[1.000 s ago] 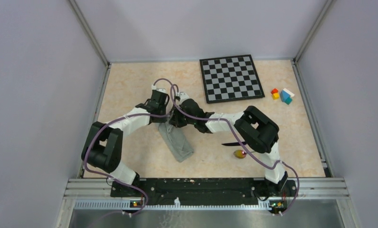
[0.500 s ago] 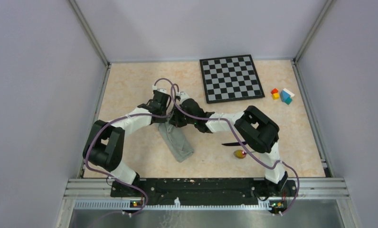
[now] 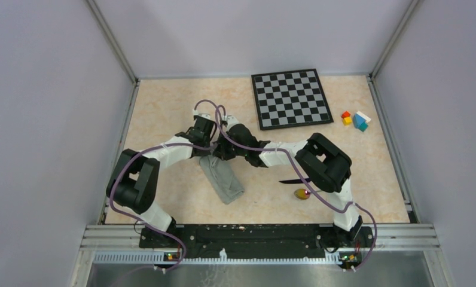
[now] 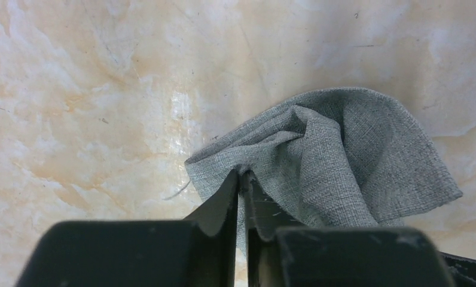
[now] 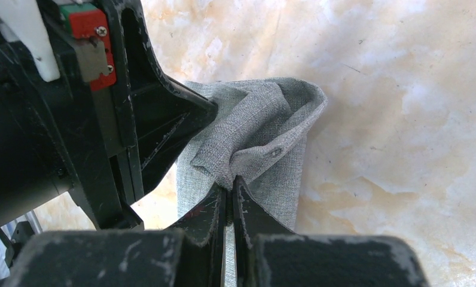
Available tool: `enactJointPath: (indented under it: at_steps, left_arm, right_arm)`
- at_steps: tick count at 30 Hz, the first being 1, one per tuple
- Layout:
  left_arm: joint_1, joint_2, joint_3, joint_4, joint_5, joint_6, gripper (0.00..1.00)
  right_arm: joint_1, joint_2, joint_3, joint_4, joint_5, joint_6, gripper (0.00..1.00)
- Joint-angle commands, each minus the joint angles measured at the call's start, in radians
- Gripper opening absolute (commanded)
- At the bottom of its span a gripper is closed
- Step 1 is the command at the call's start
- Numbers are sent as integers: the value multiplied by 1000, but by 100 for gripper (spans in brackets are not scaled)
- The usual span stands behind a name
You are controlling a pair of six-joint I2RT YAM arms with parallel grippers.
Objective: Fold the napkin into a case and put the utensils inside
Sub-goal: Grasp the top corner of the smaller rectangle folded napkin from the folded napkin.
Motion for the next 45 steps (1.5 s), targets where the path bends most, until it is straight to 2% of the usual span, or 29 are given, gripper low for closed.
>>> enactJointPath:
  at_steps: [1, 3, 10, 17, 19, 25, 32, 38, 45]
  left_arm:
    - [-20, -28, -8, 28, -13, 15, 4]
    - [-19, -53, -11, 36, 2, 5, 0]
    - [1, -175, -91, 118, 74, -42, 0]
    - [28, -225, -158, 151, 134, -75, 0]
    - [45, -227, -169, 152, 150, -87, 0]
    - [130, -254, -203, 177, 237, -108, 0]
    - [162, -281, -249, 197, 278, -125, 0]
    - [171, -284, -250, 199, 294, -120, 0]
    - [176, -292, -249, 197, 303, -124, 0]
  right_arm:
    - [6, -33, 21, 41, -33, -39, 0]
    - [9, -25, 35, 25, -46, -59, 0]
    - [37, 24, 103, -24, -107, -123, 0]
    - [42, 181, 257, -110, -150, -84, 0]
    - [36, 175, 230, -82, -172, -71, 0]
    - [18, 77, 105, 9, -262, -47, 11]
    - [-11, -22, 46, 22, -270, -29, 38]
    - [-31, -51, 40, -2, -245, -66, 54]
    - [-31, 21, 157, -72, -248, -122, 55]
